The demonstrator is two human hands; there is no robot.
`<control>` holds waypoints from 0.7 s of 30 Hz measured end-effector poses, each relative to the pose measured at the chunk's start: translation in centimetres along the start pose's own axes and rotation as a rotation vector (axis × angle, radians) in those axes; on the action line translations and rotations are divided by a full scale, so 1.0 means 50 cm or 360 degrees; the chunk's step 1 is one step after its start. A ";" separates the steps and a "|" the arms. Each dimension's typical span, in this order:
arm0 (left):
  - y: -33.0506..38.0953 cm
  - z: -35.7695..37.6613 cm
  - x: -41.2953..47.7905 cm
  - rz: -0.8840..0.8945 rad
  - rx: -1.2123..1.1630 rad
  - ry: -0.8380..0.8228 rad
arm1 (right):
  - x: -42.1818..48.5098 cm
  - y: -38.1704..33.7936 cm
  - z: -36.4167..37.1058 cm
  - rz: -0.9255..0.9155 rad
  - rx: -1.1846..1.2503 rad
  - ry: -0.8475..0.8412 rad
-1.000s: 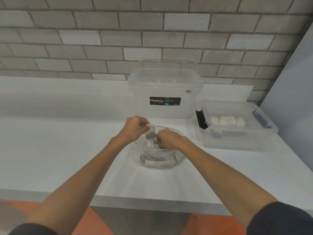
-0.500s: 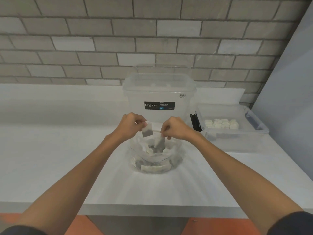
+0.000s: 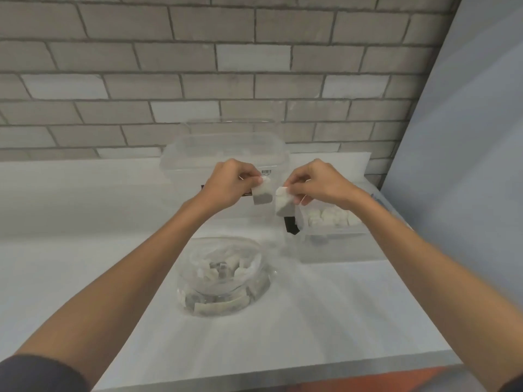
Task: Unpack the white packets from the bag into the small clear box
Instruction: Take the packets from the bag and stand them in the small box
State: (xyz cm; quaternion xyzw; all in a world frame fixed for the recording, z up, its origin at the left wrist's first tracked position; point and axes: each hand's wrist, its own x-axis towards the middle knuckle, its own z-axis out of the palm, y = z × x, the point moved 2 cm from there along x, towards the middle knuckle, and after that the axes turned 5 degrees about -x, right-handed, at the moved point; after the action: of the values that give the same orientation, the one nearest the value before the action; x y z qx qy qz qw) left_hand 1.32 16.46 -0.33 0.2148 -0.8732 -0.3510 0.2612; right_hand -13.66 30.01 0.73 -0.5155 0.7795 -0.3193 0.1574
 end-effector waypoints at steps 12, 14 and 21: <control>0.085 0.248 0.155 0.0081 0.0109 -0.0325 | 0.026 0.206 -0.154 0.0217 -0.0617 -0.0020; 0.081 0.298 0.170 0.0092 0.0195 -0.0428 | 0.037 0.242 -0.151 0.0274 -0.0730 -0.0084; 0.056 0.441 0.215 -0.0047 0.0393 -0.0716 | 0.051 0.302 -0.114 0.0306 -0.1272 -0.0264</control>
State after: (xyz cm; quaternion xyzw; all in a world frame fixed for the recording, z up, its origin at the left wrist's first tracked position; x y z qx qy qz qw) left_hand -20.90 23.36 -8.61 0.1744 -0.9423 -0.2844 0.0268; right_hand -28.61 33.62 -4.75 -0.4848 0.8713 0.0671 0.0363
